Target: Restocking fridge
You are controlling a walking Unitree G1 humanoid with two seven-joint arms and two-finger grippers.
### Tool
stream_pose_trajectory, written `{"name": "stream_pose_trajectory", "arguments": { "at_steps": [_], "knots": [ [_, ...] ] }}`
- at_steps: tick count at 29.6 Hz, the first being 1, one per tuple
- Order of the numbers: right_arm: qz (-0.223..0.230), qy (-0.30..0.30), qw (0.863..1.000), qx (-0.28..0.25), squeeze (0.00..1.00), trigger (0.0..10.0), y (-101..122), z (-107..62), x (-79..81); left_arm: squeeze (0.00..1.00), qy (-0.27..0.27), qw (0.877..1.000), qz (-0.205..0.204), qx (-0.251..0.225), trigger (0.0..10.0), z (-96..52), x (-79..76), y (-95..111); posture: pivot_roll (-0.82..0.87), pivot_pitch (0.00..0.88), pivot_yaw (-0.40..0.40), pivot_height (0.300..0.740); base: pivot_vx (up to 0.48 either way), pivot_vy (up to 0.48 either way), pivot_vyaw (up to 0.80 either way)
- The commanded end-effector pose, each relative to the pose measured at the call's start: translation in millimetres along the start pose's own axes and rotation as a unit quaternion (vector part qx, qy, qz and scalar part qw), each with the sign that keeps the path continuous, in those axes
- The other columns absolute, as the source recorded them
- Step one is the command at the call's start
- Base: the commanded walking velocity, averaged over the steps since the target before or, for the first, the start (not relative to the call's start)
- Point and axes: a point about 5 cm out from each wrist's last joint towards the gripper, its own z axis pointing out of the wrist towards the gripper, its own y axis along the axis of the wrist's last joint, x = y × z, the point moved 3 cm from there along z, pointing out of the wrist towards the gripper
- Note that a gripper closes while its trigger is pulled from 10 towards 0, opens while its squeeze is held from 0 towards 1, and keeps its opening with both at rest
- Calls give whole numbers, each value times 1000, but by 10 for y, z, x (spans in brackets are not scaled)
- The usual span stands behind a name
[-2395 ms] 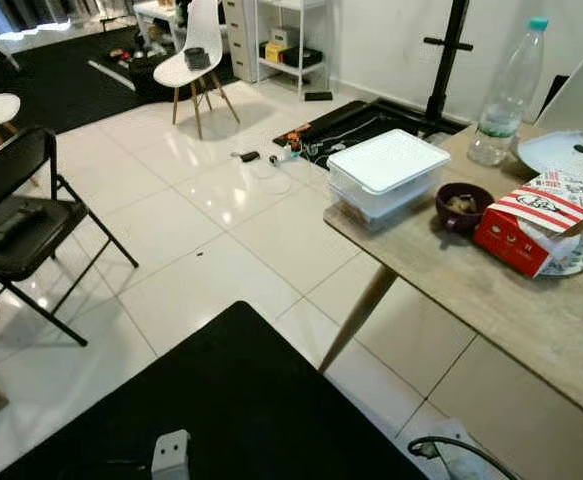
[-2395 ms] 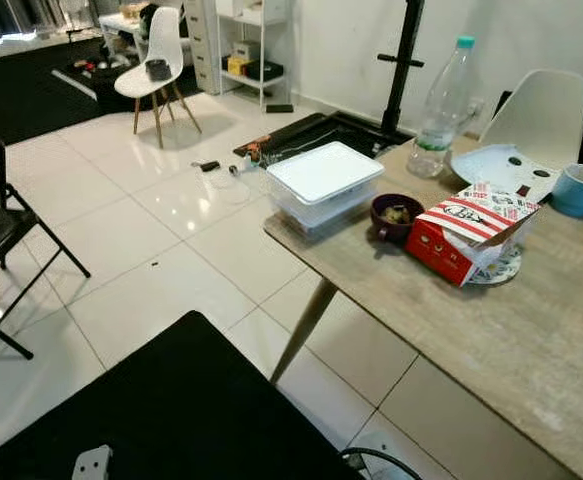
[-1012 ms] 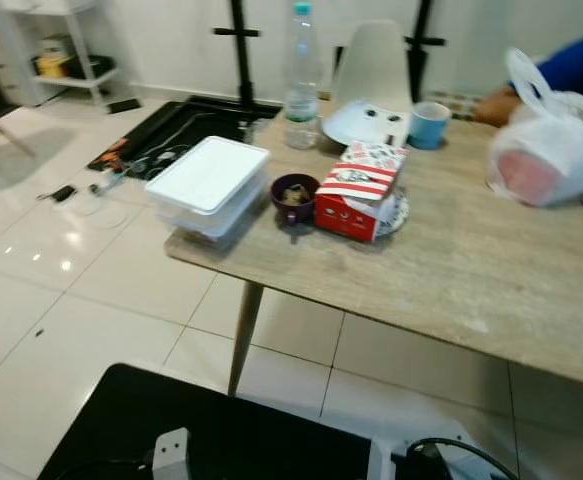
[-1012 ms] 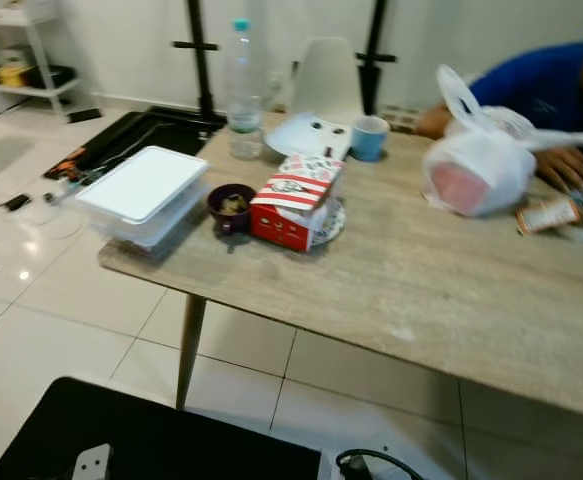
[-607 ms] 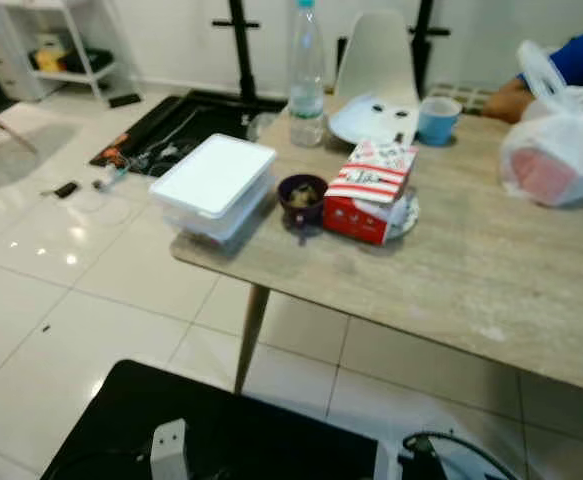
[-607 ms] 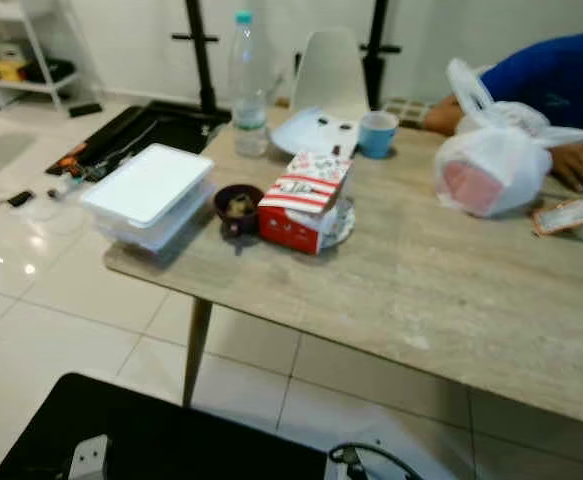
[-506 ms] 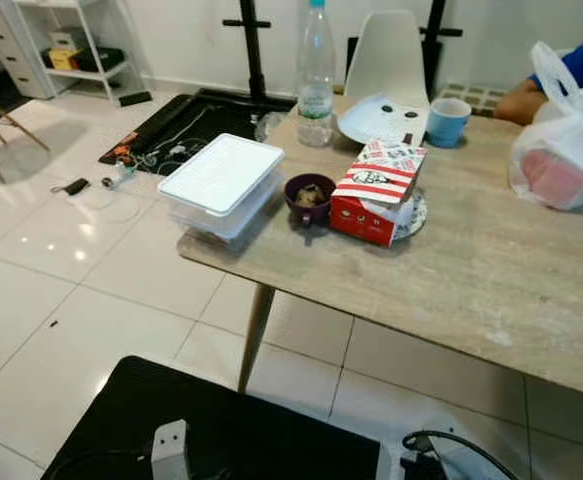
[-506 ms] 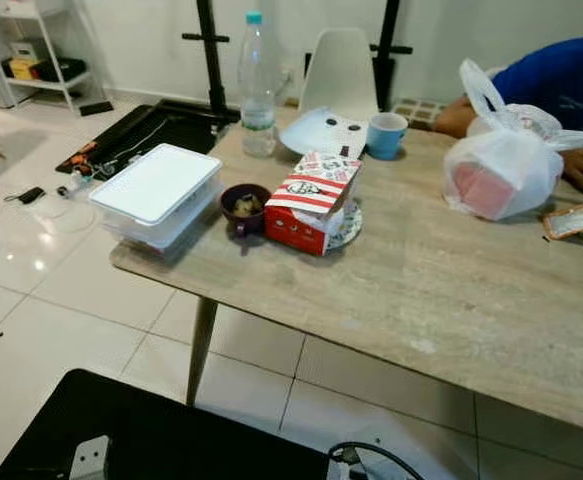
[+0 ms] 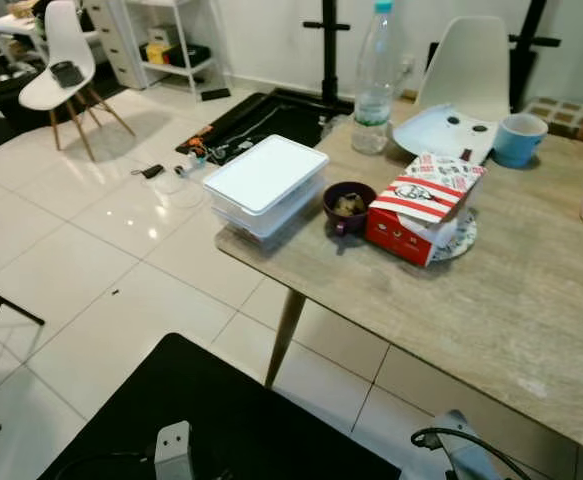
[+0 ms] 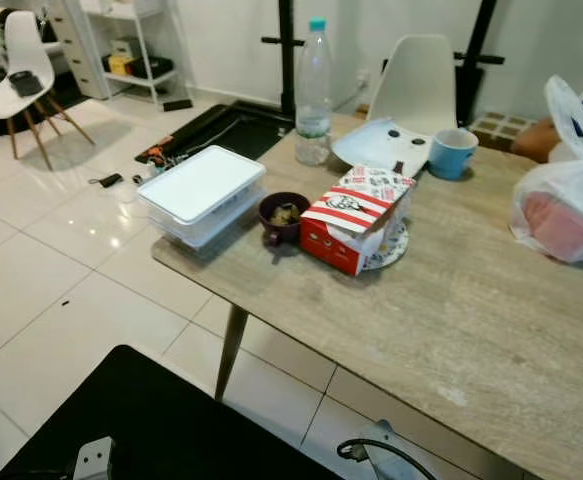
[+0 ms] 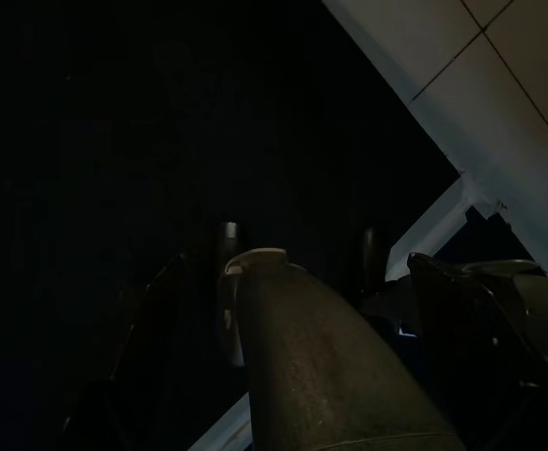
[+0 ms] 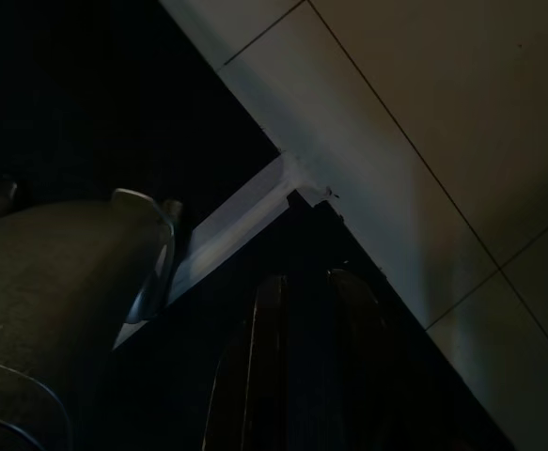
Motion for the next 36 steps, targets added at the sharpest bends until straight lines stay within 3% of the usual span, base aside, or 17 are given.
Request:
{"name": "stream_pose_trajectory", "arguments": {
  "at_steps": [1, 7, 14, 17, 18, 21, 22, 23, 25, 27, 28, 30, 31, 32, 33, 35, 36],
  "knots": [
    [-1, 5, 1000, -3, 0, 10000, -2, 2, 38, 0, 8, 1000, -1, 2, 10000, -7, 34, -10, -45, 0, 41, 740, 0, 0, 0],
    [-3, 4, 1000, -3, 0, 10000, -3, 0, 24, 0, 28, 998, -41, -42, 10000, -18, 146, 191, -40, 0, 40, 740, 0, 0, 0],
    [12, -10, 1000, 0, 0, 10000, -37, -9, -57, 0, 66, 980, -97, -161, 10000, -98, 396, 855, -32, 0, 50, 740, 0, 0, 0],
    [7, -4, 1000, -1, 0, 10000, -30, -7, -32, 0, 124, 950, -149, -246, 10000, -300, 757, 1308, -40, 0, 33, 740, 0, 0, 0],
    [7, -4, 1000, -1, 0, 10000, -30, -7, -32, 0, 124, 950, -149, -246, 10000, -300, 757, 1308, -40, 0, 33, 740, 0, 0, 0],
    [-6, -1, 1000, -1, 0, 10000, -26, -5, -15, 0, 140, 923, -181, -310, 10000, -471, 935, 1631, -70, 0, 47, 740, 0, 0, 0],
    [-7, 0, 1000, -4, 0, 10000, -15, -4, -9, 1000, 118, 901, -188, -374, 10000, -618, 955, 1974, -96, 0, 52, 740, 0, 0, 0],
    [-7, 0, 1000, -7, 0, 10000, -10, -4, -3, 1000, 101, 883, -190, -416, 10000, -733, 959, 2195, -97, 0, 52, 740, 0, 0, 0],
    [-11, 2, 1000, -4, 0, 10000, -49, -8, -5, 1000, 42, 842, -147, -518, 10000, -1066, 797, 2812, -81, 0, 37, 740, 0, 0, 0],
    [-21, 4, 1000, 6, 0, 10000, -124, -15, 1, 1000, 0, 810, -105, -577, 10000, -1325, 622, 3185, -82, 0, 45, 740, 0, 0, 0],
    [-21, 4, 1000, 6, 0, 10000, -124, -15, 1, 1000, 0, 810, -105, -577, 10000, -1325, 622, 3185, -82, 0, 45, 740, 0, 0, 0],
    [-19, 4, 1000, 13, 0, 10000, -176, -21, -5, 1000, -48, 783, -64, -617, 10000, -1539, 372, 3473, -84, 0, 57, 740, 0, 0, 0],
    [-19, 4, 1000, 13, 0, 10000, -176, -21, -5, 1000, -48, 783, -64, -617, 10000, -1539, 372, 3473, -84, 0, 57, 740, 0, 0, 0],
    [-2, -1, 1000, 12, 0, 10000, -188, -23, -14, 1000, -114, 762, -11, -638, 10000, -1672, 1, 3664, -76, 0, 67, 740, 0, 0, 0],
    [-2, -1, 1000, 12, 0, 10000, -188, -23, -14, 1000, -114, 762, -11, -638, 10000, -1672, 1, 3664, -76, 0, 67, 740, 0, 0, 0],
    [15, -1, 1000, 9, 0, 10000, -182, -22, -5, 1000, -189, 747, 36, -637, 10000, -1725, -400, 3726, -59, 0, 57, 740, 0, 0, 0],
    [15, -1, 1000, 9, 0, 10000, -182, -22, -5, 1000, -189, 747, 36, -637, 10000, -1725, -400, 3726, -59, 0, 57, 740, 0, 0, 0]
  ]
}}
